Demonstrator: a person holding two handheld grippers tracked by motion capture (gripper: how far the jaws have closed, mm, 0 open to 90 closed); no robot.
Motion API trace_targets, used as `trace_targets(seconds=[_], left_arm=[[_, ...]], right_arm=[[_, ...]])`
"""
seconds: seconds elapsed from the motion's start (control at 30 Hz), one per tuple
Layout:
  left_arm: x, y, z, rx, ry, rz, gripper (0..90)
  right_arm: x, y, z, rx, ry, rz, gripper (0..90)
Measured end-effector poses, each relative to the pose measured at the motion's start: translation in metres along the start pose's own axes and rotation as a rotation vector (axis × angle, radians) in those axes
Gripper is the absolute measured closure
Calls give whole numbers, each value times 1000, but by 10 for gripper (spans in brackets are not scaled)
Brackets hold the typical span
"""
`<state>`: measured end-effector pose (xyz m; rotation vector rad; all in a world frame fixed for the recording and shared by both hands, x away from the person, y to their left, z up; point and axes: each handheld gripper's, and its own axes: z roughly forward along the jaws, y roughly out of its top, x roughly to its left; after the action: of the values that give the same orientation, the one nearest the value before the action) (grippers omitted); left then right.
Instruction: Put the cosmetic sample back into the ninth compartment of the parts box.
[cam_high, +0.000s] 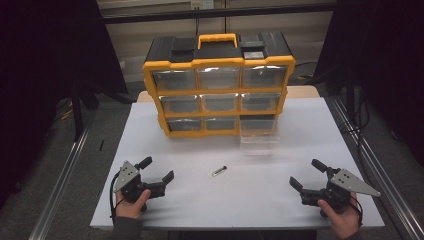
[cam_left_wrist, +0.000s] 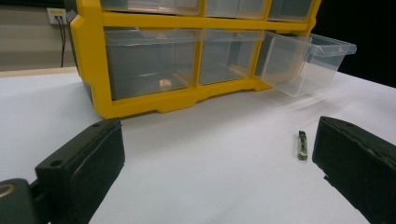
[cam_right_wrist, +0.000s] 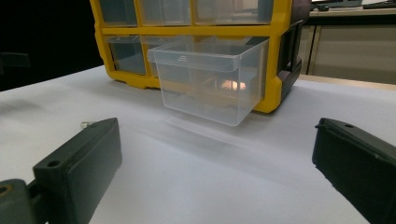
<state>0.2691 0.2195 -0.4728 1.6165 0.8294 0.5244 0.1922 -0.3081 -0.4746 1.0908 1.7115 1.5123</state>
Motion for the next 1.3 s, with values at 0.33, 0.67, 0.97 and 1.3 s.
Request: trace_targets(seconds=[0.33,0.67,0.97,1.3], left_arm=[[-4,0,6,29,-5,-2,17],[-18,7,27,76,-20,2,16],[-29,12,45,118,-49,-25,17],[-36,17,61,144,-67,-38,19]], right_arm=[[1,1,0,-5,-4,-5,11],[1,2,-2,-6,-5,-1,10],[1,2,-2,-8,-8,-6,9],[2,2,0,1,4,-15,9]])
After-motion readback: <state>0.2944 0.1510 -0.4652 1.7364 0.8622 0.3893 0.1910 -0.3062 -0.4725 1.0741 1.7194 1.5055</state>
